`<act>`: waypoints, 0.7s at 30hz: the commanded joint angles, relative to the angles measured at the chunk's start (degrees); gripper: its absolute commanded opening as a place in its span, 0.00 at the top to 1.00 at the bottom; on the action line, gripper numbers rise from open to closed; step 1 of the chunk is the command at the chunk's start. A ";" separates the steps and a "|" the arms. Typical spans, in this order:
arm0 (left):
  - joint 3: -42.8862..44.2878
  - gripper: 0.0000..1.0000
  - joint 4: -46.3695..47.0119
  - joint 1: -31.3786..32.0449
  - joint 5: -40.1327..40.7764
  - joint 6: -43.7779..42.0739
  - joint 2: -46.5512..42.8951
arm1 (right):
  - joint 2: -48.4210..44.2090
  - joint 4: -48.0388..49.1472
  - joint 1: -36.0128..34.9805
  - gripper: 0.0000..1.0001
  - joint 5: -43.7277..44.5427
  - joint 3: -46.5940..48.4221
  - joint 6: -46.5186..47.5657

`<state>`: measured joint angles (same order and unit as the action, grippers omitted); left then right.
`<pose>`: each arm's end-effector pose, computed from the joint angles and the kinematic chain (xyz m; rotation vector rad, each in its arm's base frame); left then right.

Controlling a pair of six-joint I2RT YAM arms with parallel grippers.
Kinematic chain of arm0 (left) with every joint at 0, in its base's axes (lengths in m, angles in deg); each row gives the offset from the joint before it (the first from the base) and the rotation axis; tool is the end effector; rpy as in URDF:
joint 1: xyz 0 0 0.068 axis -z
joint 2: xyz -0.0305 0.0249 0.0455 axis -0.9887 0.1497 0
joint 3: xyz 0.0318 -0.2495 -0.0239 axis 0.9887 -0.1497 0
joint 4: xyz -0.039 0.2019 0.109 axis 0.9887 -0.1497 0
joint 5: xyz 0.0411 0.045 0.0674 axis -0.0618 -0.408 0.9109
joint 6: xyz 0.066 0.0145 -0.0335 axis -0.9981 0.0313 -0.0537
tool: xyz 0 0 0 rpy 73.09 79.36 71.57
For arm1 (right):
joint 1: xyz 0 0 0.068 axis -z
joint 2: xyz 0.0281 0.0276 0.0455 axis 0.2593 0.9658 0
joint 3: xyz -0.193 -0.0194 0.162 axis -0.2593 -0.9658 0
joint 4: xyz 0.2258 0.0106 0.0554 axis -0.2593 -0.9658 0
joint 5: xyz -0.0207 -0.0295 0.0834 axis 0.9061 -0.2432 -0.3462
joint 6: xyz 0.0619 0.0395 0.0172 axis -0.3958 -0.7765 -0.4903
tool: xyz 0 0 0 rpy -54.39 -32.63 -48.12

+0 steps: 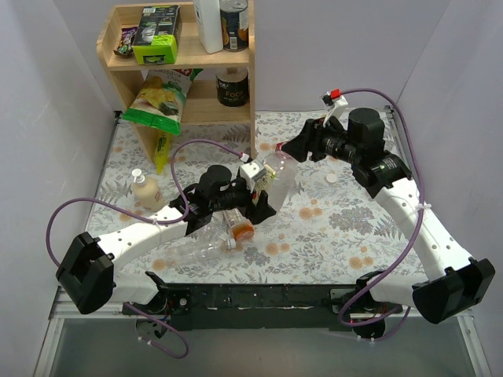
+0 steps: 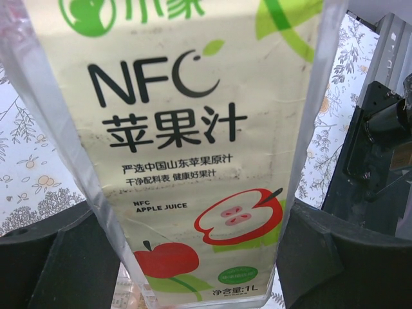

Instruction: Unscrew the bottle caps

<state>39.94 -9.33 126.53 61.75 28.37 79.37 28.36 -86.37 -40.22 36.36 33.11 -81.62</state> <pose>0.1902 -0.2232 0.2529 0.3154 2.2096 -1.2816 0.2408 0.1398 0.3878 -0.3734 1.8169 0.9019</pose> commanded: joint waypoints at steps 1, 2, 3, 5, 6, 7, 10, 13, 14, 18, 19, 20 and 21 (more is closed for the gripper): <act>2.35 0.76 2.87 0.38 0.38 -0.80 -1.22 | -1.84 -0.16 0.05 0.34 2.53 1.94 1.00; 2.35 0.76 2.87 0.47 0.30 -0.80 -1.22 | -1.92 -0.07 0.14 0.34 2.62 1.59 1.00; 2.35 0.76 2.87 0.47 0.30 -0.71 -1.31 | -1.75 -0.07 0.05 0.34 2.53 1.15 0.92; 2.26 0.76 2.87 0.47 0.21 -0.71 -1.40 | -1.57 0.36 0.05 0.34 0.96 0.36 0.57; 2.26 0.76 2.87 0.56 0.30 -0.71 -1.40 | -1.40 0.80 0.05 0.34 0.08 0.01 -0.13; 2.26 0.76 2.87 0.64 0.30 -0.80 -1.31 | -1.31 2.20 0.05 0.34 -0.71 -1.13 -0.66; 2.27 0.76 2.87 0.73 0.38 -0.88 -1.31 | -1.05 4.58 0.05 0.36 -3.97 -2.19 -2.15; 2.27 0.76 2.87 0.91 0.47 -0.97 -1.49 | -0.52 5.73 -0.03 0.40 -5.73 -2.45 -2.86; 2.26 0.76 2.87 0.91 0.56 -1.15 -1.49 | -0.34 5.90 -0.03 0.41 -6.08 -2.54 -2.86; 2.26 0.76 2.79 1.00 0.82 -1.15 -1.40 | -0.34 6.26 -0.03 0.84 -6.17 -3.25 -2.43; 2.18 0.74 2.79 1.00 0.91 -1.06 -1.31 | -0.34 6.26 -0.03 0.94 -6.08 -3.42 -2.25; 2.35 0.69 2.79 1.00 1.09 -0.89 -1.23 | -0.69 6.08 -0.03 0.99 -4.69 -3.60 -1.47; 2.27 0.61 2.96 1.00 1.35 -0.28 -1.22 | -1.04 5.82 -0.03 0.99 -3.55 -4.12 -0.67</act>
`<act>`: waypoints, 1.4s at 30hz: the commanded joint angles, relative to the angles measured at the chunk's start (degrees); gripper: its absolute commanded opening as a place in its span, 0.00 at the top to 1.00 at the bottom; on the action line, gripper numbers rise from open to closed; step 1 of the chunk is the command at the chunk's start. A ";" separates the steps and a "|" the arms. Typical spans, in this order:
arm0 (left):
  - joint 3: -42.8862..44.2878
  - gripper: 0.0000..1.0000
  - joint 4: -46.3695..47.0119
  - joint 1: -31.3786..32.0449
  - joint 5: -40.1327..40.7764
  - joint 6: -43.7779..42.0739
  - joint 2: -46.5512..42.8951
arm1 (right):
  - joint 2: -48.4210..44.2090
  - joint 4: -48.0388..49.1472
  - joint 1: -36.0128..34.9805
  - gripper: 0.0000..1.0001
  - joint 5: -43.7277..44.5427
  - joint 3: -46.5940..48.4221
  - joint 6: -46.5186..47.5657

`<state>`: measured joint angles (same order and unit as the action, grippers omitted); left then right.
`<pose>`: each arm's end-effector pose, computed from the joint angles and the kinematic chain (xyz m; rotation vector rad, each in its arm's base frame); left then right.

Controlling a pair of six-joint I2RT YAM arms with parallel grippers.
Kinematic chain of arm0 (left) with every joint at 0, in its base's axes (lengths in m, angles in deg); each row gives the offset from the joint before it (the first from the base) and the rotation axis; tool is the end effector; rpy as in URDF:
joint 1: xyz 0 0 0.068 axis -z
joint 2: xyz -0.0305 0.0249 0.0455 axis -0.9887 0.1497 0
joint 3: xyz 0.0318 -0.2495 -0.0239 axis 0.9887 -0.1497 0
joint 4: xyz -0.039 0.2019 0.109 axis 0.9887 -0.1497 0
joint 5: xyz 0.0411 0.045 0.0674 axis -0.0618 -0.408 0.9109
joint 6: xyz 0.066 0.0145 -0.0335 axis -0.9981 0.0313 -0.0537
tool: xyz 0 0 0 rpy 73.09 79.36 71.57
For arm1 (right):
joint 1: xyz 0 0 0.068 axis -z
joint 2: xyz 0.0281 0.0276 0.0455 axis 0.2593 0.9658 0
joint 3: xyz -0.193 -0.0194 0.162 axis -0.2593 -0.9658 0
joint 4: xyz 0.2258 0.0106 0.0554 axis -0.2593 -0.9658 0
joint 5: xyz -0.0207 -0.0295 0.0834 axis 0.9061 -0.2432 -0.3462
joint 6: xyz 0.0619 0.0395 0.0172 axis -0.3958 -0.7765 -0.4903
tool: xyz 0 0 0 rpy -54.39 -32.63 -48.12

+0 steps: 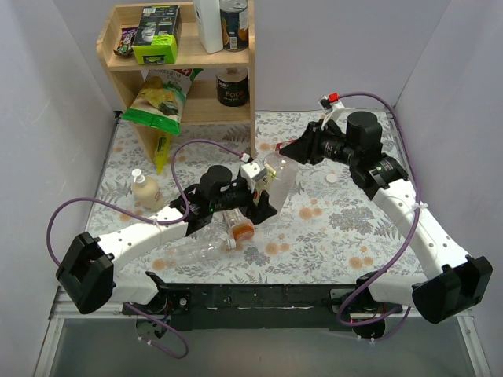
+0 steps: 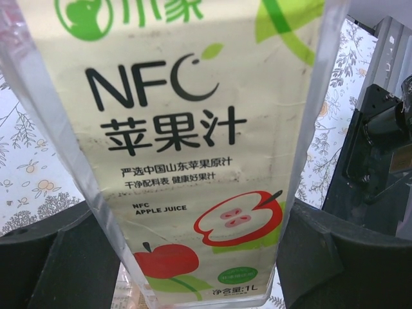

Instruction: Unscrew the bottle caps

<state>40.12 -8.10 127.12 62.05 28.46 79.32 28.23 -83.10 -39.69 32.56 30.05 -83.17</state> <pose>0.1891 -0.2259 0.2568 0.3247 2.1828 -1.2948 0.2418 0.1416 0.3779 -0.3928 1.8166 0.9720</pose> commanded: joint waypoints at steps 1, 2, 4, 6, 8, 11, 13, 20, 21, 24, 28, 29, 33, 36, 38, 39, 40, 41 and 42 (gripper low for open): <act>2.00 0.49 1.91 0.41 1.74 0.25 -1.09 | -1.26 2.28 -0.56 0.99 1.84 -1.15 1.76; 1.91 0.27 2.09 0.41 2.01 0.69 -1.01 | -1.96 1.75 -0.56 0.99 6.55 -1.24 2.98; 1.74 0.04 2.53 0.32 2.36 2.19 -0.83 | -2.84 0.35 -0.47 0.99 12.81 -1.42 6.68; 2.18 0.02 2.36 -0.03 1.93 3.33 0.22 | -4.43 0.52 -0.47 0.99 22.30 -1.85 10.01; 3.14 0.02 2.09 -0.99 0.61 5.52 1.88 | -6.00 3.32 -0.47 0.99 29.58 -3.70 12.21; 4.02 0.02 1.48 -2.40 -1.41 8.07 3.91 | -6.80 7.80 -0.38 0.99 35.05 -5.98 15.38; 4.46 0.02 1.30 -3.19 -2.12 8.95 5.23 | -6.80 10.44 -0.30 0.99 36.82 -7.39 17.31; 6.48 0.02 -2.04 -5.13 1.74 12.03 8.57 | -5.58 27.31 0.23 0.99 38.51 -18.18 23.90; 6.66 0.02 -2.30 -5.48 2.53 12.38 8.92 | -5.40 30.46 0.23 0.99 37.89 -18.99 24.61; 7.01 0.02 -2.22 -6.71 2.80 13.09 9.54 | -4.00 34.34 0.23 0.99 36.31 -20.84 26.19; 6.84 0.02 -2.22 -7.33 3.77 13.00 9.45 | -1.97 37.95 0.23 0.99 36.48 -22.24 26.72; 6.75 0.02 -2.22 -7.33 3.94 12.91 9.45 | -1.27 38.83 0.23 0.99 36.74 -22.68 26.73; 6.92 0.02 -2.22 -7.42 3.95 12.91 9.89 | 1.19 41.30 0.23 0.99 37.01 -23.57 27.51; 7.19 0.02 -3.97 -7.42 4.65 12.74 9.98 | 3.12 41.74 0.23 0.99 37.01 -23.39 27.87; 7.10 0.02 -3.97 -7.42 5.17 12.56 9.81 | 4.00 42.79 0.32 0.99 37.44 -24.09 28.22; 7.10 0.02 -4.06 -7.42 5.26 12.56 9.72 | 4.27 43.23 0.23 0.99 37.71 -24.35 28.31; 7.10 0.02 -4.06 -7.42 5.35 12.56 9.72 | 4.53 43.49 0.23 0.99 37.88 -24.62 28.39; 7.19 0.02 -4.15 -7.42 5.53 12.39 9.63 | 4.80 43.58 0.23 0.99 38.41 -24.97 28.48; 7.19 0.02 -4.32 -7.42 5.96 12.39 9.72 | 4.97 43.50 0.23 0.99 38.59 -25.15 28.48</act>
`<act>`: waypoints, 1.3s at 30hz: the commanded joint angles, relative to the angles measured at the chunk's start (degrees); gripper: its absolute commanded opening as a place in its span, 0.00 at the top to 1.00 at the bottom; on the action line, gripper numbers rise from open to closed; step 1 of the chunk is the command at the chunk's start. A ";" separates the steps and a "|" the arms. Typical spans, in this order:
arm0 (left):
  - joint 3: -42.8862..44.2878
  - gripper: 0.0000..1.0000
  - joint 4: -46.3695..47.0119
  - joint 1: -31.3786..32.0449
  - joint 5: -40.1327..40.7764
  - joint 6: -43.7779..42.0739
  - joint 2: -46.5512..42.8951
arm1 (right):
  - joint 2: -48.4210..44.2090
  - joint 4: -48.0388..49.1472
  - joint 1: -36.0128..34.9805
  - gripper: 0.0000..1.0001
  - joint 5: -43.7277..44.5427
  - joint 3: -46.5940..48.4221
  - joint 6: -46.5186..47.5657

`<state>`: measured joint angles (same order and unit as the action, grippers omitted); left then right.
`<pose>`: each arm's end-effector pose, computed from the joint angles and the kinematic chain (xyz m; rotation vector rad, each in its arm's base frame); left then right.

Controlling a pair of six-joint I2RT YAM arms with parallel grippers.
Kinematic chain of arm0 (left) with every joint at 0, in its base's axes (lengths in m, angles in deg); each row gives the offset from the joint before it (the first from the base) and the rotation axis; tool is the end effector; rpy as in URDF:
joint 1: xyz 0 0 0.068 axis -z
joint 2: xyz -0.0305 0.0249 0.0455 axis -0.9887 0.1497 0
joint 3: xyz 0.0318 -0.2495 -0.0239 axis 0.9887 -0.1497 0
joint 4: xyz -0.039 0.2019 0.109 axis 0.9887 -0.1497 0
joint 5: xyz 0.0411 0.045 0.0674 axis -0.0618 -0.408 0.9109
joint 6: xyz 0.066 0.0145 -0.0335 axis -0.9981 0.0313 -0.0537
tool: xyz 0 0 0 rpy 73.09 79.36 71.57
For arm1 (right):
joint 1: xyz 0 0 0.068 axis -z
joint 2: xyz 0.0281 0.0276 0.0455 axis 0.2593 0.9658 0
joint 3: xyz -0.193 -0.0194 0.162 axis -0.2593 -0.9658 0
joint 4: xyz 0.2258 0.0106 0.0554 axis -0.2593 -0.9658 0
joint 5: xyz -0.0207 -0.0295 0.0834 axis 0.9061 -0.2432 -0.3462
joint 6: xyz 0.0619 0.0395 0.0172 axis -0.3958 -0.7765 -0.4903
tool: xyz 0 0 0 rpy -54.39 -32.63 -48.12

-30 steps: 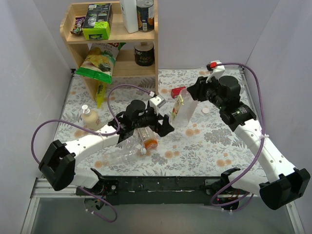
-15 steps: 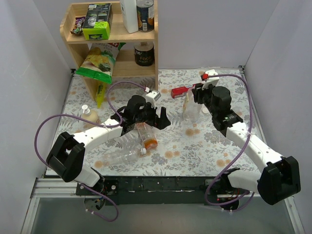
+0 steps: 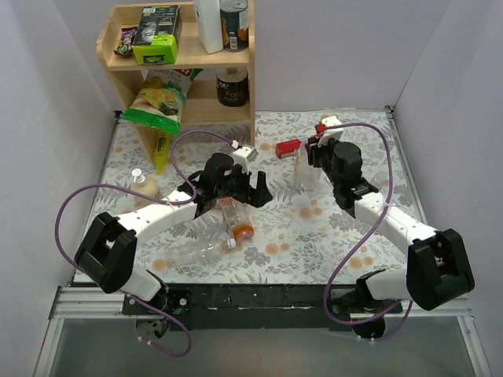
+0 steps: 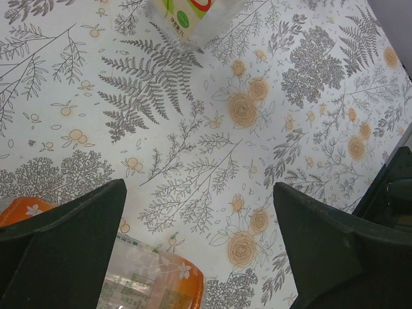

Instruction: Unscrew the bottle caps

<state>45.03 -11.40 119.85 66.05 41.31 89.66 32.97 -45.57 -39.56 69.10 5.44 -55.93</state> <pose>0.2425 -0.2157 0.2259 -0.1576 2.3696 -1.1988 0.2857 0.1176 0.2896 -0.2859 1.6041 0.1018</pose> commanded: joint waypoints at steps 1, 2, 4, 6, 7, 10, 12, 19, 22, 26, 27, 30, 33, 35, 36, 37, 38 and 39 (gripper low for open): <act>2.36 0.02 -1.11 -0.14 2.05 -0.55 -0.71 | 0.32 5.79 0.10 0.99 2.13 -0.62 1.16; 2.53 0.02 -1.29 -0.14 2.32 -0.64 -0.62 | 0.32 5.18 0.10 0.99 1.70 -0.36 0.81; 2.62 0.02 -1.55 -0.14 2.84 -0.90 -0.62 | -0.03 2.72 0.10 0.99 1.52 -0.27 0.72; 2.62 0.02 -1.81 -0.14 3.54 -1.08 -0.71 | -0.73 2.19 0.10 0.82 1.78 -1.14 0.20; 2.80 0.02 -1.73 -0.14 3.72 -0.99 -0.80 | -1.08 2.01 0.10 0.73 2.22 -1.41 0.02; 3.06 0.02 -2.43 -0.14 5.21 -1.34 -0.88 | -2.23 0.08 0.10 0.49 3.10 -1.68 -1.03; 3.41 0.02 -3.22 -0.14 6.88 -1.34 -0.80 | -2.75 -0.79 0.10 0.29 2.75 -1.16 -2.17; 6.92 0.02 -10.42 -0.14 19.62 1.81 -0.27 | -2.85 -7.12 0.10 0.19 -0.41 4.99 -3.14; 8.15 0.02 -14.55 -0.14 23.58 4.19 -1.15 | -3.11 -9.23 0.10 0.15 -1.38 6.49 -3.58; 8.42 0.02 -20.78 -0.14 27.01 9.53 -1.67 | -4.34 -10.82 0.10 0.13 -1.73 7.81 -4.64; 8.07 0.02 -21.24 -0.14 26.93 10.69 -1.76 | -4.77 -11.17 0.10 0.12 -1.82 7.90 -4.81; 5.70 0.02 -21.94 -0.22 25.61 14.28 -1.50 | -6.44 -13.09 0.10 0.12 -1.82 8.86 -4.90; 3.77 0.02 -22.38 -0.22 26.05 17.36 -1.50 | -8.64 -15.38 0.10 0.12 -2.26 9.92 -4.90; 2.45 0.02 -22.47 -0.14 26.31 18.51 -1.24 | -10.57 -16.26 0.10 0.12 -3.14 10.27 -4.99; 2.01 0.02 -22.38 -0.22 26.23 19.13 -1.15 | -11.28 -16.53 0.10 0.12 -3.58 10.36 -5.08; 1.83 0.02 -22.38 -0.22 26.23 19.83 -0.89 | -12.67 -17.05 0.10 0.12 -4.36 10.36 -5.17; 1.31 0.02 -22.64 -0.14 26.49 20.10 -0.62 | -13.30 -17.23 0.10 0.12 -4.63 10.54 -5.17; 1.13 0.02 -22.91 -0.14 26.84 20.36 0.08 | -14.00 -17.58 0.10 0.12 -4.90 10.62 -5.25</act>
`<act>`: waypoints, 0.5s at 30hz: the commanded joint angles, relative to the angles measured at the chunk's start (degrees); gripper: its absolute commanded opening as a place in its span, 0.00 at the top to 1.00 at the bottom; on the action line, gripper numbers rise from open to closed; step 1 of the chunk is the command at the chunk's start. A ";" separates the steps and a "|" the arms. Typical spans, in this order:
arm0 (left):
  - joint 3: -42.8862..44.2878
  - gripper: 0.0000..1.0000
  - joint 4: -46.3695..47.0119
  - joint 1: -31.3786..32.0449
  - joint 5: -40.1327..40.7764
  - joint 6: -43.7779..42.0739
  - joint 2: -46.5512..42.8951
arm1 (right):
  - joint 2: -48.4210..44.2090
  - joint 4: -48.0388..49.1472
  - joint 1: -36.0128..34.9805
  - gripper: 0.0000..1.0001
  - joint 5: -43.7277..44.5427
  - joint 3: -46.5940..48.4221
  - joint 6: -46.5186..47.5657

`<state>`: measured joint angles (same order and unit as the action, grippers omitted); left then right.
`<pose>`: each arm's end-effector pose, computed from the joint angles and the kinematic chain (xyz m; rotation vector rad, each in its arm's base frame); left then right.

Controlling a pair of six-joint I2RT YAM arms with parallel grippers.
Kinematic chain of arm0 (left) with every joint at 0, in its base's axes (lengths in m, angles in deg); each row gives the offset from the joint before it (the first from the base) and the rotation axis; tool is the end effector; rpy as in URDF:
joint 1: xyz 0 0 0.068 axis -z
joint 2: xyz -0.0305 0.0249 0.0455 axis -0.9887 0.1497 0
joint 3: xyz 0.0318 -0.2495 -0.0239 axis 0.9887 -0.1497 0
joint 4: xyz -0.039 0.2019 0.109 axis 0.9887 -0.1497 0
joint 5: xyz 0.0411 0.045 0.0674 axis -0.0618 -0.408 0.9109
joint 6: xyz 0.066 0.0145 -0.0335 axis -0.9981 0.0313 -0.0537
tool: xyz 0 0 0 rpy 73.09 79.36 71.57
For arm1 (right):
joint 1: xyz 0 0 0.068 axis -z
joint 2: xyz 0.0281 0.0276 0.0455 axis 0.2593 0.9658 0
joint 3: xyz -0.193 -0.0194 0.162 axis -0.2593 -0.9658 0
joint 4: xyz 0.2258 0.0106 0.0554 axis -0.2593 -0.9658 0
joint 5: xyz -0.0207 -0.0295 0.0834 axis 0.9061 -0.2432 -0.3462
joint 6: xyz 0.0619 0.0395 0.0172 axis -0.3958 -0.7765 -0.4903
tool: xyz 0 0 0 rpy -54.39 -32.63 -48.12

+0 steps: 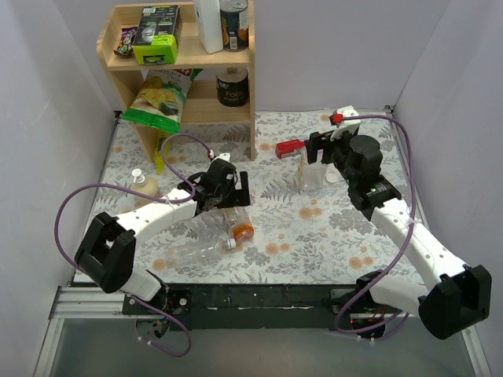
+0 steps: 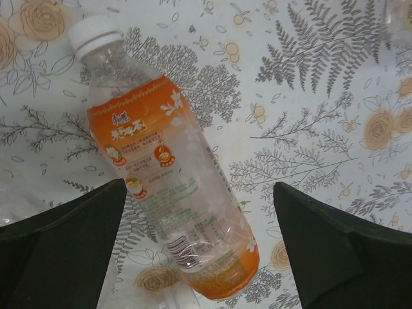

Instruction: Unscrew the bottle caps

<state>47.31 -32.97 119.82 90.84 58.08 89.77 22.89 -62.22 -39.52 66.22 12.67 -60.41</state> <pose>0.2389 -0.1779 0.1984 -0.8059 2.4371 -0.6391 0.2533 0.1060 0.3431 -0.2581 1.6006 0.2043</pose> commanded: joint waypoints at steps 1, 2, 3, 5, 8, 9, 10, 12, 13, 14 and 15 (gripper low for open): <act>-1.23 0.02 -1.60 -0.12 2.32 4.04 0.06 | -4.98 -1.54 0.14 0.12 -2.80 3.74 -0.86; -1.58 0.02 -1.51 -0.12 2.58 4.30 0.23 | -5.59 -1.98 0.06 0.12 -3.15 3.92 -0.86; -2.19 0.02 -1.34 -0.12 2.67 4.39 0.67 | -6.12 -2.16 0.06 0.12 -3.59 3.92 -0.77; -2.90 0.02 0.32 -0.12 2.32 4.39 1.37 | -7.44 -2.77 0.06 0.12 -5.08 4.09 -0.77; -3.17 0.02 2.96 -0.12 -0.22 3.69 4.01 | -8.94 -3.65 0.06 0.12 -6.84 4.18 -2.18; -3.25 0.02 3.75 -0.12 -0.49 3.51 4.63 | -9.29 -4.09 0.06 0.13 -7.11 4.18 -2.27; -3.08 0.02 4.46 -0.12 -0.49 3.34 6.20 | -9.99 -4.44 0.06 0.13 -7.20 4.27 -2.44; -2.47 0.04 5.60 -0.12 -0.76 2.29 7.87 | -10.78 -5.49 0.06 0.13 -7.29 4.18 -3.06; -1.94 0.05 6.04 -0.12 -0.84 1.85 8.58 | -11.48 -5.68 -0.03 0.13 -9.38 4.18 -3.15; -1.68 0.07 7.00 -0.12 -1.11 1.58 10.07 | -11.92 -5.94 0.06 0.14 -9.92 4.01 -3.32; -1.41 0.08 7.53 -0.12 -1.89 0.53 10.69 | -12.28 -6.55 -0.03 0.14 -10.27 3.83 -3.67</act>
<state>44.77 -29.17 119.82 90.42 60.94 98.69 12.95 -67.82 -39.52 59.29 14.35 -62.58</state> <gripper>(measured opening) 0.941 0.869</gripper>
